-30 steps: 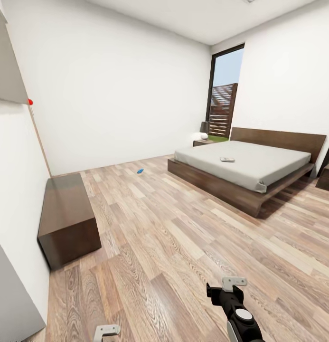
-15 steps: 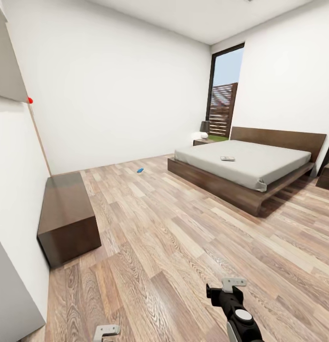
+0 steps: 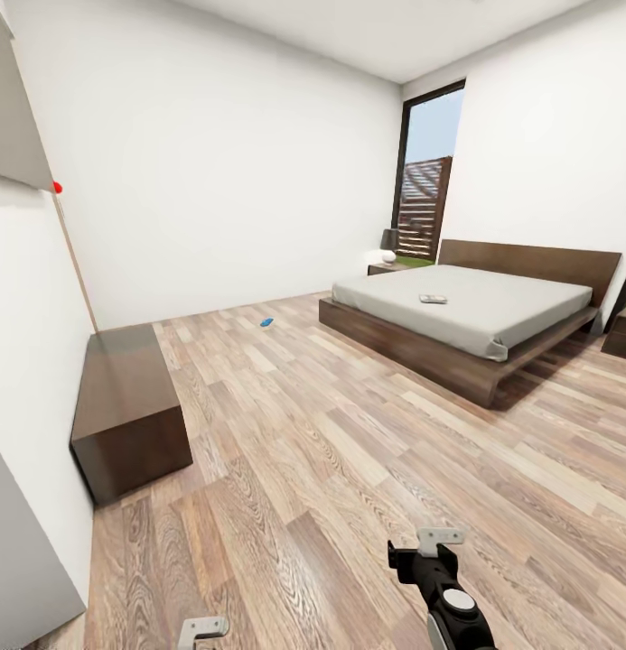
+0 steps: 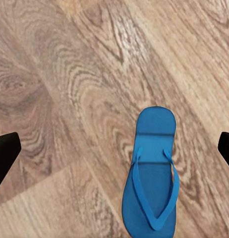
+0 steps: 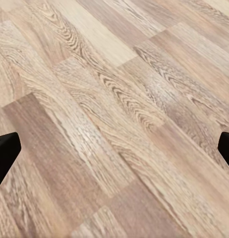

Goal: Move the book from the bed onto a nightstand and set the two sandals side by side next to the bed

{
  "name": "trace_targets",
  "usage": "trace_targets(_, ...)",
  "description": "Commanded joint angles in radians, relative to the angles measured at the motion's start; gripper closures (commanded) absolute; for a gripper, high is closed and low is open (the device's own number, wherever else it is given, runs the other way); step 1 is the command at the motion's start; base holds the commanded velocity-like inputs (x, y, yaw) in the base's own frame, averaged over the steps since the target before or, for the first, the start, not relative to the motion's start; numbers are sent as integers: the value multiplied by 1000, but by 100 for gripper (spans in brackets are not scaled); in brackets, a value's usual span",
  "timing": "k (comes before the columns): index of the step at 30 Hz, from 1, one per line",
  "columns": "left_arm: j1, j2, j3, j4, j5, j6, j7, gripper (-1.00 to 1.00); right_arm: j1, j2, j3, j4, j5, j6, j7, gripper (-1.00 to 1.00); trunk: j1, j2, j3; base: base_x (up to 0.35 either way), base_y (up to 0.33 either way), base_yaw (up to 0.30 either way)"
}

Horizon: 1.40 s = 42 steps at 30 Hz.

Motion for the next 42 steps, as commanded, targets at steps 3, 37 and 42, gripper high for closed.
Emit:
trace_targets(3, 0, 0, -9, -1, 10, 1, 5, -100, 0, 0, 3, -1, 0, 6, -6, -100, 11, -22, -10, 0, 0, 0)
trace_targets(37, 0, 0, -9, -2, 11, -1, 5, -100, 0, 0, 5, 0, -1, 5, -6, -100, 54, -99, -45, -2, -1, 0)
trace_targets(42, 0, 0, -10, -2, 10, -1, 5, -100, 0, 0, 5, 0, -1, 5, -6, -100, 54, -99, -45, -68, -109, 0)
